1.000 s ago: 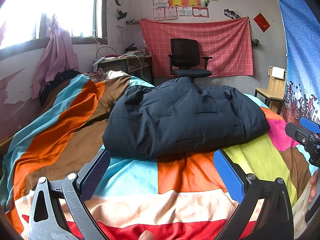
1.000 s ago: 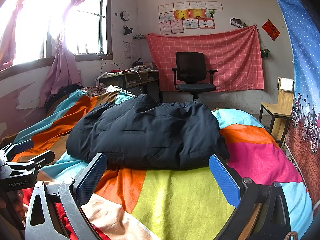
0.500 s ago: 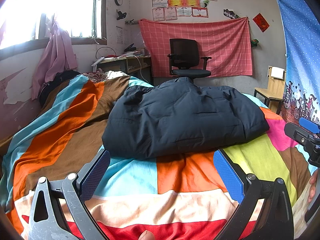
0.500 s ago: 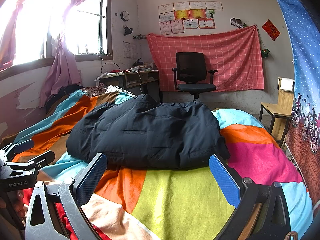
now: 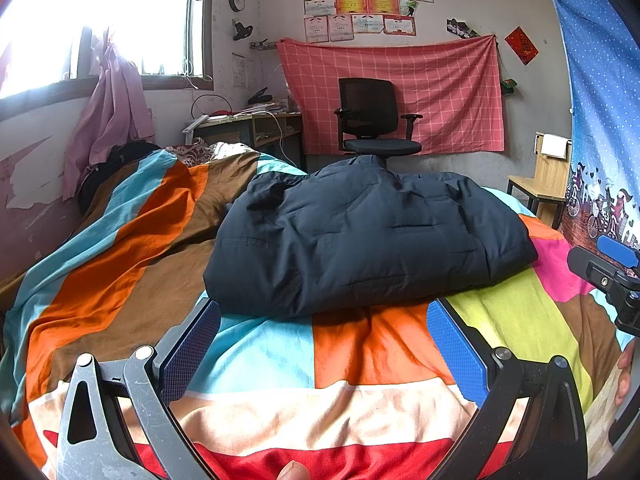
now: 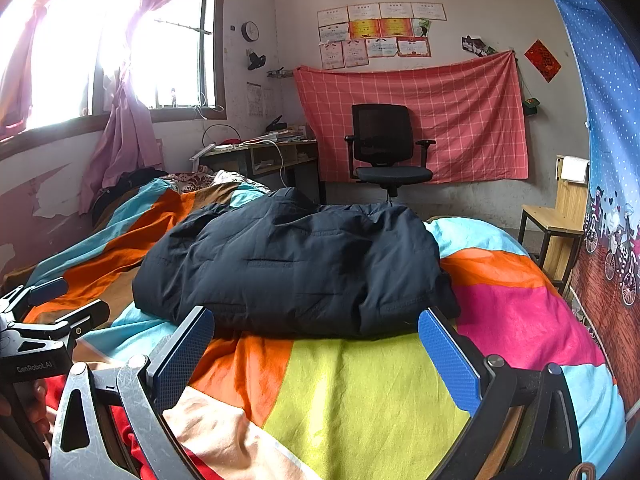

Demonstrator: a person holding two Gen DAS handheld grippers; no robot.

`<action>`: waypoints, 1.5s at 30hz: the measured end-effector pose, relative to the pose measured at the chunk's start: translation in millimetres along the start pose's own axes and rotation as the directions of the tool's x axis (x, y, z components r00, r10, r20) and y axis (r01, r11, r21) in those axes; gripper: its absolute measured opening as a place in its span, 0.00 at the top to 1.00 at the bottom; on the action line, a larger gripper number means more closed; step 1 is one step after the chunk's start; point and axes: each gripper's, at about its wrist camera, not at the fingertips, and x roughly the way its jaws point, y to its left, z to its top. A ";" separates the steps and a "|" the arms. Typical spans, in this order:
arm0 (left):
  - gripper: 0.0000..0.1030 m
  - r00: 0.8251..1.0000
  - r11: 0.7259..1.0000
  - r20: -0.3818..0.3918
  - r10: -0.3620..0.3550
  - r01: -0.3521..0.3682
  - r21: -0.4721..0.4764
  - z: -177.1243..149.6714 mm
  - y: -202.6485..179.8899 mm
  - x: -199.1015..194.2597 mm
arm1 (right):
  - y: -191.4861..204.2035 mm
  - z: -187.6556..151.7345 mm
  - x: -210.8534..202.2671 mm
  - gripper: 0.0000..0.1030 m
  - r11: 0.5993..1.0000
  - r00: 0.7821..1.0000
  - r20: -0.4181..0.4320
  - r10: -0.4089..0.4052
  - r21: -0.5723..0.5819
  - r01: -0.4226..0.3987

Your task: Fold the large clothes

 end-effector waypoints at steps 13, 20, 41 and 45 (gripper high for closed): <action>0.02 1.000 1.000 0.001 0.001 -0.001 0.000 -0.2 -1.8 -1.3 | -0.2 -0.4 0.0 0.00 1.000 1.000 0.000 0.000 0.000 0.000; 0.02 1.000 1.000 0.003 -0.001 0.001 0.000 -0.3 -2.3 -1.3 | 0.4 -0.1 0.4 0.00 1.000 1.000 0.000 0.000 0.000 0.000; 0.02 1.000 1.000 0.003 -0.002 0.002 0.000 -0.3 -4.6 -1.1 | 0.7 -0.2 0.4 0.00 1.000 1.000 0.001 0.000 0.000 0.000; 0.02 1.000 1.000 0.003 -0.001 0.001 0.000 -0.4 -5.1 -1.0 | 0.8 -0.1 0.5 0.00 1.000 1.000 0.000 0.000 0.000 0.000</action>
